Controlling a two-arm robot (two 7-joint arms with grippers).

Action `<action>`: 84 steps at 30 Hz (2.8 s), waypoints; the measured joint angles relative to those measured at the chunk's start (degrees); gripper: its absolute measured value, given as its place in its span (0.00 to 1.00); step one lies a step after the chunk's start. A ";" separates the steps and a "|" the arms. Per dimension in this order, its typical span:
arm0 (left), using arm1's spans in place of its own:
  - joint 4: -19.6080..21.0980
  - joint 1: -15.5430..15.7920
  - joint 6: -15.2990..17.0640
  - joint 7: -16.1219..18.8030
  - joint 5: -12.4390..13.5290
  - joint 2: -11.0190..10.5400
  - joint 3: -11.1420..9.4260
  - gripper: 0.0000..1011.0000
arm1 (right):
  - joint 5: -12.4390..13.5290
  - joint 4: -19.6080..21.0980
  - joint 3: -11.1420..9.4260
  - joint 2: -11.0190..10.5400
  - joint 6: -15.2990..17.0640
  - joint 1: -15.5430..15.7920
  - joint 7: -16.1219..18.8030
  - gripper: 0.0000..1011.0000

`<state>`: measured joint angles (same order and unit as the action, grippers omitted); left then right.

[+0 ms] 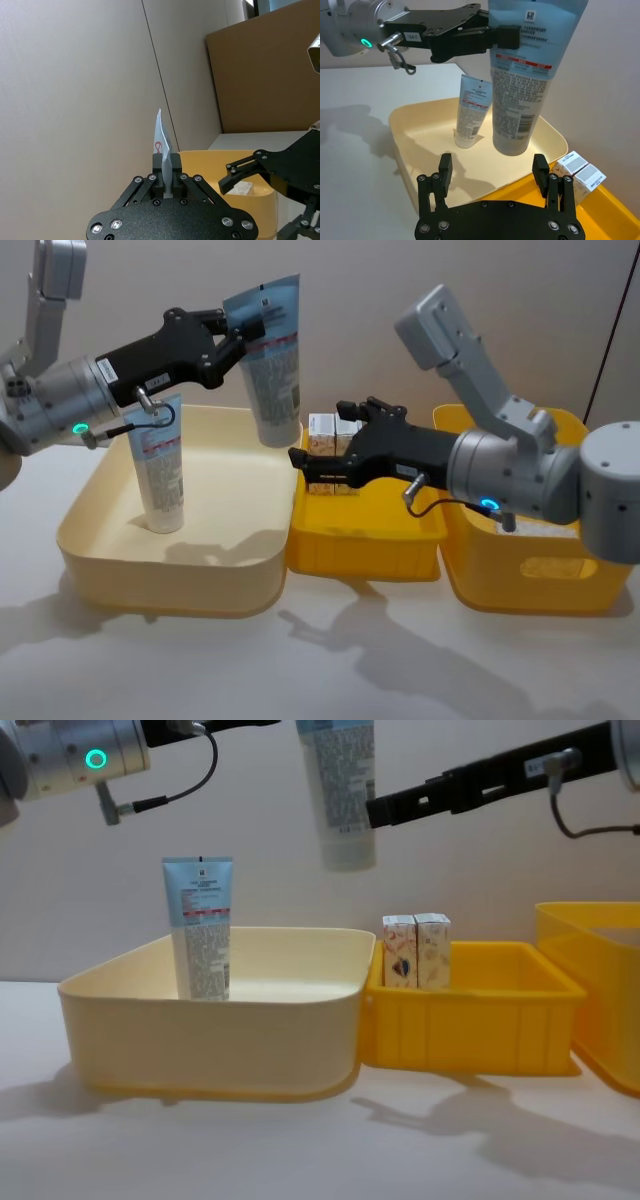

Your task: Bimanual collaborative sorting of washing and personal care products

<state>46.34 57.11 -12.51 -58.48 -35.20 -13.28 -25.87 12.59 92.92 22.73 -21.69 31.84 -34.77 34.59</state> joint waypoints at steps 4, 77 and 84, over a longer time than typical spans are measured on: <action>0.35 -0.21 0.19 0.17 -0.14 -0.14 -0.20 0.09 | -0.74 -0.09 0.30 0.84 -0.66 0.03 -2.09 0.99; 2.70 -0.66 0.08 0.22 -3.48 -0.11 -3.36 0.09 | -7.58 -7.26 3.01 10.98 -1.77 -0.92 -16.49 0.99; 3.14 -0.65 0.04 0.12 -3.74 -0.15 -3.58 0.09 | -8.21 -8.23 3.12 12.04 -2.45 -1.34 -17.03 0.99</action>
<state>49.48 56.46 -12.46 -58.36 -38.94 -13.42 -29.45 4.39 84.69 25.85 -9.65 29.39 -36.11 17.56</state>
